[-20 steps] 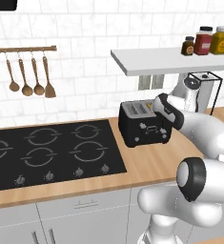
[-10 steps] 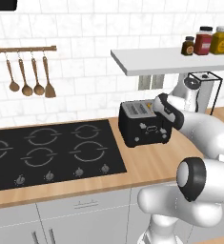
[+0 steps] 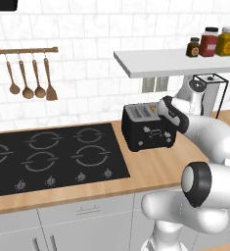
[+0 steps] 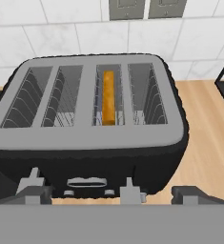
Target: Start the toaster. Once the lever pops up, take the bread to the plate on the dining counter.
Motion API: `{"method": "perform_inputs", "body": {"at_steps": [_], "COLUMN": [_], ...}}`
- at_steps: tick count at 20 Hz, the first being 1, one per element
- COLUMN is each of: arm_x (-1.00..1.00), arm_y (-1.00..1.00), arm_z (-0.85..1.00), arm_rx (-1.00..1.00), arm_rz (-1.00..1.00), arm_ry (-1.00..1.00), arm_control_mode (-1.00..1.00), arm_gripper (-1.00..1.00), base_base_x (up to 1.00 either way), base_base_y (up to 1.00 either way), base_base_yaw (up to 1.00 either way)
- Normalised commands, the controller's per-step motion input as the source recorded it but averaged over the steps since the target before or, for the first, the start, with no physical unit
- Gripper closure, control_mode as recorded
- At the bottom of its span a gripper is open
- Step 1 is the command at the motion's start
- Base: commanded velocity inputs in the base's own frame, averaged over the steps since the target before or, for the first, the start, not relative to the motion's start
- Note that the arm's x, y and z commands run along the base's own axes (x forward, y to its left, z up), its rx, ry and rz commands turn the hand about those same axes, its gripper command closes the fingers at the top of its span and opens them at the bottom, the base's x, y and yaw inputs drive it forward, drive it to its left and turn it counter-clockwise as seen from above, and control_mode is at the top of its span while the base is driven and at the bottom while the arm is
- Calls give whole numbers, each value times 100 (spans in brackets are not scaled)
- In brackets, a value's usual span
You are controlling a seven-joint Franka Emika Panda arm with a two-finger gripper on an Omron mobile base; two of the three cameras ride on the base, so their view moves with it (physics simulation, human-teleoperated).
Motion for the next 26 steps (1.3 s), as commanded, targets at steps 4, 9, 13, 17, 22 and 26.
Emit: {"method": "perform_inputs", "body": {"at_steps": [4, 9, 13, 17, 22, 26], "arm_x": [0, 0, 0, 0, 0, 0], "arm_y": [0, 0, 0, 0, 0, 0], "arm_z": [0, 0, 0, 0, 0, 0], "arm_rx": [0, 0, 0, 0, 0, 0], "arm_rz": [0, 0, 0, 0, 0, 0], "arm_ry": [0, 0, 0, 0, 0, 0], "arm_control_mode": [-100, -100, -100, -100, -100, -100], "arm_gripper": [-100, -100, -100, -100, -100, -100], "base_base_x": [0, 0, 0, 0, 0, 0], "base_base_y": [0, 0, 0, 0, 0, 0], "base_base_yaw": [0, 0, 0, 0, 0, 0]}}
